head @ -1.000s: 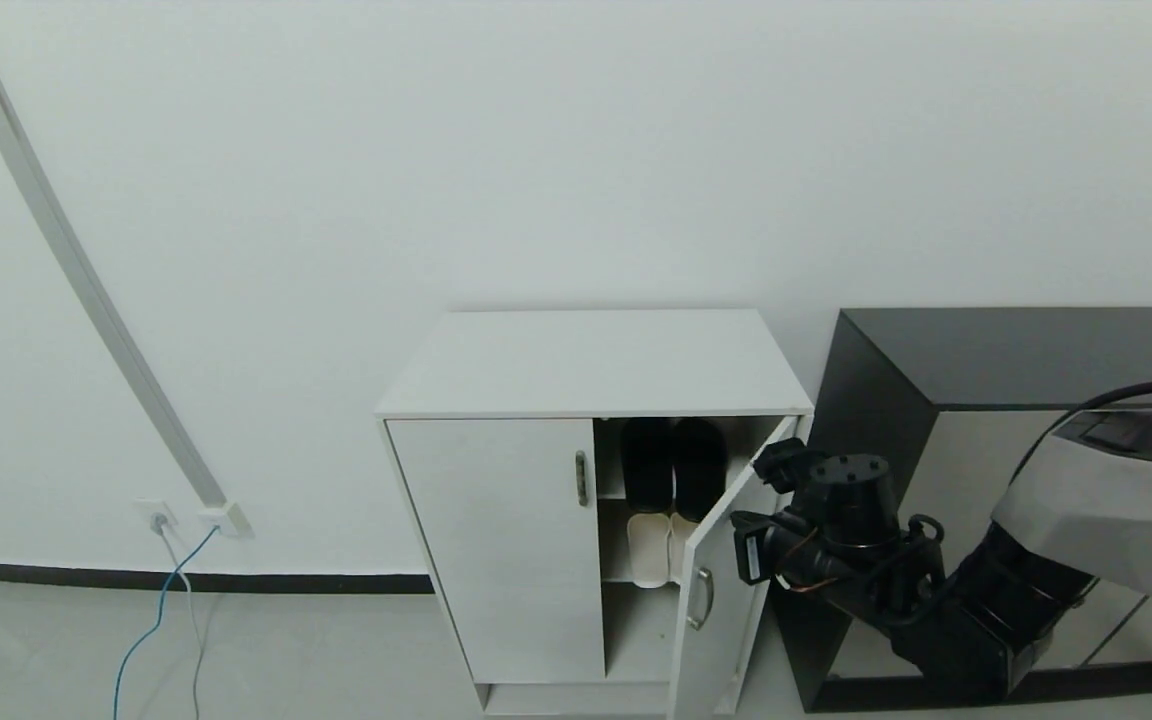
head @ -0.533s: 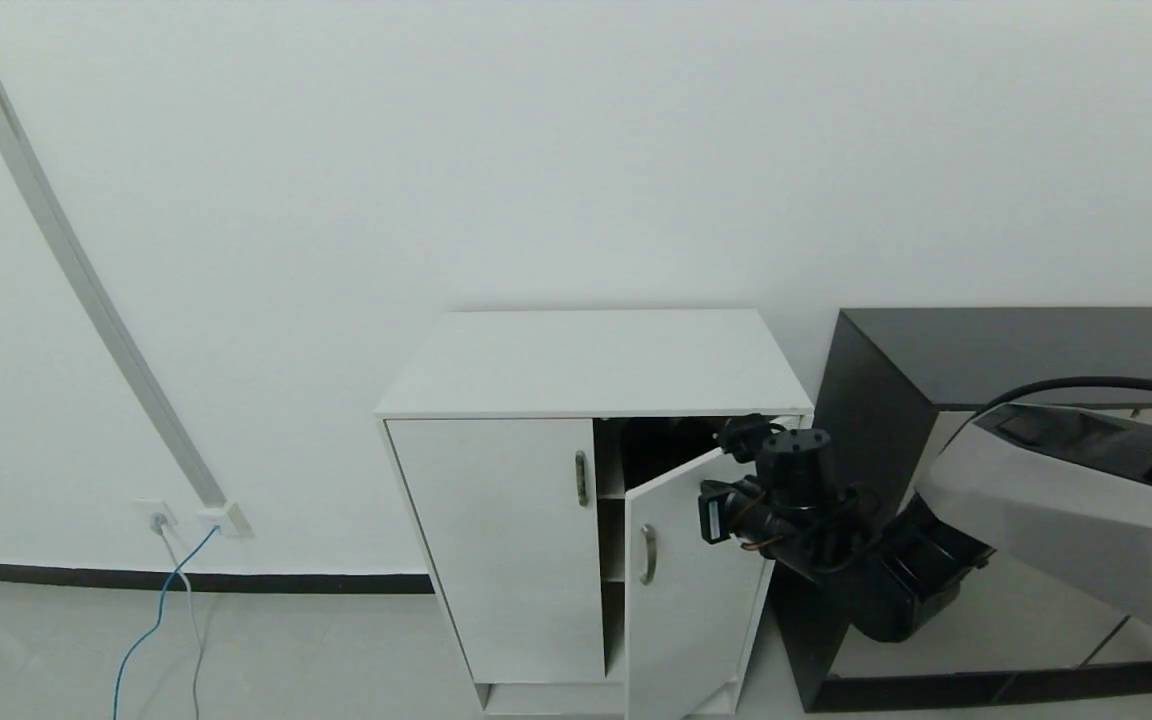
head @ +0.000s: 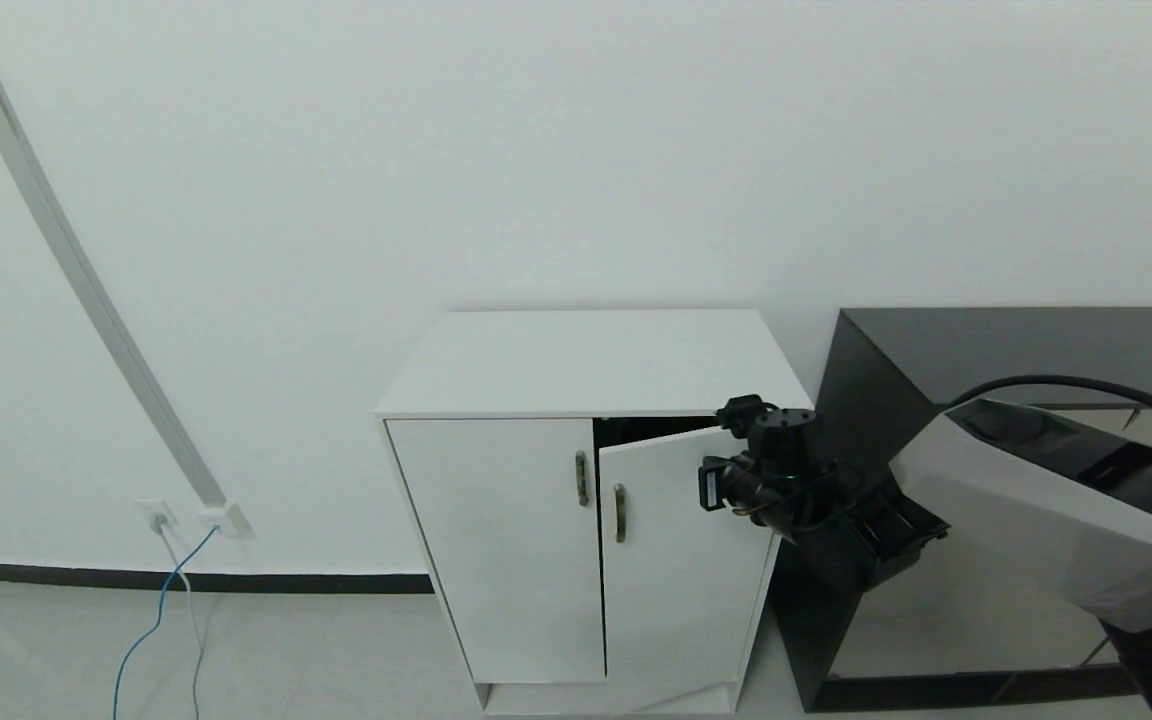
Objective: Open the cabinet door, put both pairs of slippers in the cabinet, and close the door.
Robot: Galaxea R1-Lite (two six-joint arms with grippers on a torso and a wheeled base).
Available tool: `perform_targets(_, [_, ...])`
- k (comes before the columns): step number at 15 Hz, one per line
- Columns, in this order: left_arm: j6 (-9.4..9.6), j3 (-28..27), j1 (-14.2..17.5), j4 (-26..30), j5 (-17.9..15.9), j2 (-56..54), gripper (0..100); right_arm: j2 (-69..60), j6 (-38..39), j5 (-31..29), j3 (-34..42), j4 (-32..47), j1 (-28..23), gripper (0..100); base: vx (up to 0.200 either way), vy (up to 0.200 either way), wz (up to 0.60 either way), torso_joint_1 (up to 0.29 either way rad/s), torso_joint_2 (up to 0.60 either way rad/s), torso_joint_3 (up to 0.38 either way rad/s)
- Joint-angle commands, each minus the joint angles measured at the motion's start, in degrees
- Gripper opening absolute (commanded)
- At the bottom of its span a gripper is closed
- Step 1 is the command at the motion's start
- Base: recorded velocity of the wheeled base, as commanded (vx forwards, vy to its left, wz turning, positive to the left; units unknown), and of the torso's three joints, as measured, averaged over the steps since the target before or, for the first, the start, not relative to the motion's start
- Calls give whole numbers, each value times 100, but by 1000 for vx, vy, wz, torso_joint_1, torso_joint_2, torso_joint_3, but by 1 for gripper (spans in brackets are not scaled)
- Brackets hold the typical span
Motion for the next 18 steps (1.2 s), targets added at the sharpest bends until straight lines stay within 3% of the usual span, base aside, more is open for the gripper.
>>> perform_targets(1, [-3, 1, 0, 0, 42, 8, 0, 221, 2, -2, -213, 21, -94, 0, 0, 0, 0, 0, 0, 0])
perform_targets(18, [-47, 1, 0, 0, 69, -1, 0, 423, 11, -2, -758, 311, -349, 0, 0, 0, 0, 0, 0, 0])
